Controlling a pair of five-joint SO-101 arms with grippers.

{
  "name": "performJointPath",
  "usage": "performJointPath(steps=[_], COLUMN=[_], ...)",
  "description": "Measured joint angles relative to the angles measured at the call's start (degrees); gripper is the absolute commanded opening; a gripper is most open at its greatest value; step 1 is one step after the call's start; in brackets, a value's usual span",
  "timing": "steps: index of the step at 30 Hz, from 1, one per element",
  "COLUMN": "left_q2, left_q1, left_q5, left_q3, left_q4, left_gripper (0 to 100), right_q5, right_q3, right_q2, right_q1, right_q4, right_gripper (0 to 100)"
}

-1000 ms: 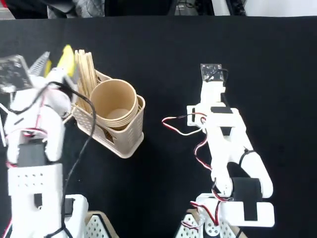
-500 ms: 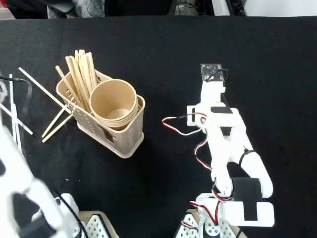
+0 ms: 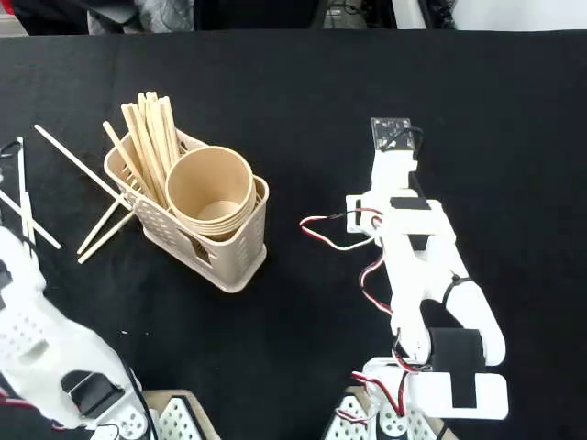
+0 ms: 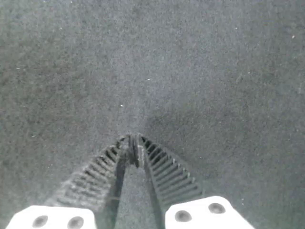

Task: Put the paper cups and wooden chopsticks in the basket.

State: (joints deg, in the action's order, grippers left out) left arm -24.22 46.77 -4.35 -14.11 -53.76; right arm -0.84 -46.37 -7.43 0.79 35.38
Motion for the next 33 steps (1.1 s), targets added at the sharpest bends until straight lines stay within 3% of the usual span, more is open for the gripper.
performJointPath(steps=[11, 15, 33], left_q2=[-24.79, -31.30, -44.04], left_q1=[0.00, 0.00, -0.09], left_q5=[0.00, -0.18, -0.18], left_q3=[-24.44, -33.58, -68.84], left_q4=[-3.87, -6.59, -25.23], left_gripper=[16, 5, 3], right_q5=[0.00, 0.00, 0.00], right_q3=[0.00, 0.00, 0.00], right_q2=[0.00, 0.00, 0.00], right_q1=[0.00, 0.00, 0.00], right_q4=[0.00, 0.00, 0.00], right_gripper=[1.5, 1.5, 1.5])
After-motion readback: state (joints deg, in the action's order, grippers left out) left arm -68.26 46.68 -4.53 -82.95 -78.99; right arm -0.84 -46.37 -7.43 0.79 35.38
